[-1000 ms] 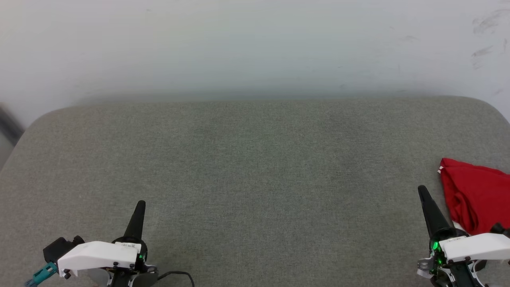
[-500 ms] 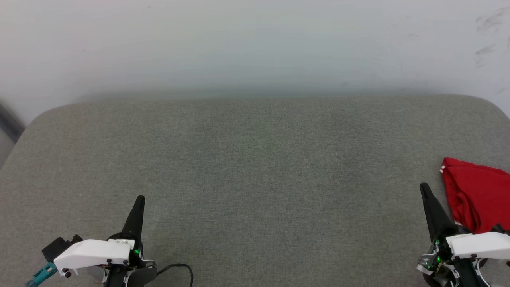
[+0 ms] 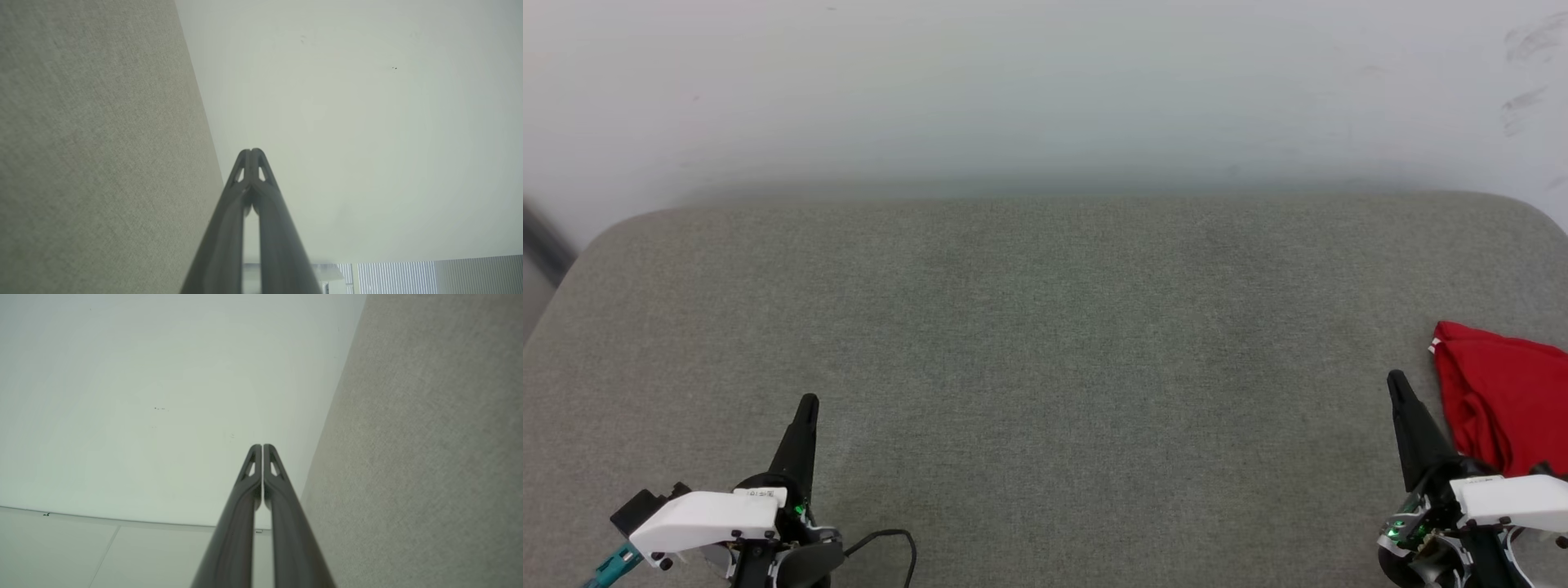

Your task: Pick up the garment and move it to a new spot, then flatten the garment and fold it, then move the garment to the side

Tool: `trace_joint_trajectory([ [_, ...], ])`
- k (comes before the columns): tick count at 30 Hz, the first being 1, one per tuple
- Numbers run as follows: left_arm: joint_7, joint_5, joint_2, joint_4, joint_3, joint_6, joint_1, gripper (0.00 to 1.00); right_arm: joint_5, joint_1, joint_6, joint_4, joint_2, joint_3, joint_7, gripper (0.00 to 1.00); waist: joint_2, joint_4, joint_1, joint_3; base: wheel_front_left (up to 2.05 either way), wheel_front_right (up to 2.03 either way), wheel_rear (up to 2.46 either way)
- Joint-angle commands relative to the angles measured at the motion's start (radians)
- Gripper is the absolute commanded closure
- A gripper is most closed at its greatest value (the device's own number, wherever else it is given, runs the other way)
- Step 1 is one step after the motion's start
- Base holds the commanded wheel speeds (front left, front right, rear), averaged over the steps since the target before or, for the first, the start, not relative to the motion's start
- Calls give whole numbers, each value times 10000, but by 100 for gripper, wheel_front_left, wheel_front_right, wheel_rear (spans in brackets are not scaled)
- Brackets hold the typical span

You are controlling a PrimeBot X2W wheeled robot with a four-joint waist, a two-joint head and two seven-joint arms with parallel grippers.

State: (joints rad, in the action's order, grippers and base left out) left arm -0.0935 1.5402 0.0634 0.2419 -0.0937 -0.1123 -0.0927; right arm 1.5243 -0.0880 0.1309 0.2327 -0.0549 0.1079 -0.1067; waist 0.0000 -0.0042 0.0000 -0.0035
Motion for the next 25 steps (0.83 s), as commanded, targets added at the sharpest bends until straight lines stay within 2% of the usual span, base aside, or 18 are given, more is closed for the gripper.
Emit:
trace_joint_trajectory([
  [1, -67, 184, -27, 7, -67, -78, -181, 100, 223, -214, -2, 38, 49, 25, -37, 100, 0, 6, 0, 9, 0, 0, 0],
  [12, -256, 760, -159, 47, -264, -228, -213, 100, 947, -272, -3, 147, 69, 79, -92, 100, 0, 42, 0, 66, 0, 0, 0],
  [25, -246, 722, -157, 42, -253, -217, -201, 100, 898, -266, -3, 142, 66, 72, -80, 100, 0, 42, 0, 66, 0, 0, 0],
])
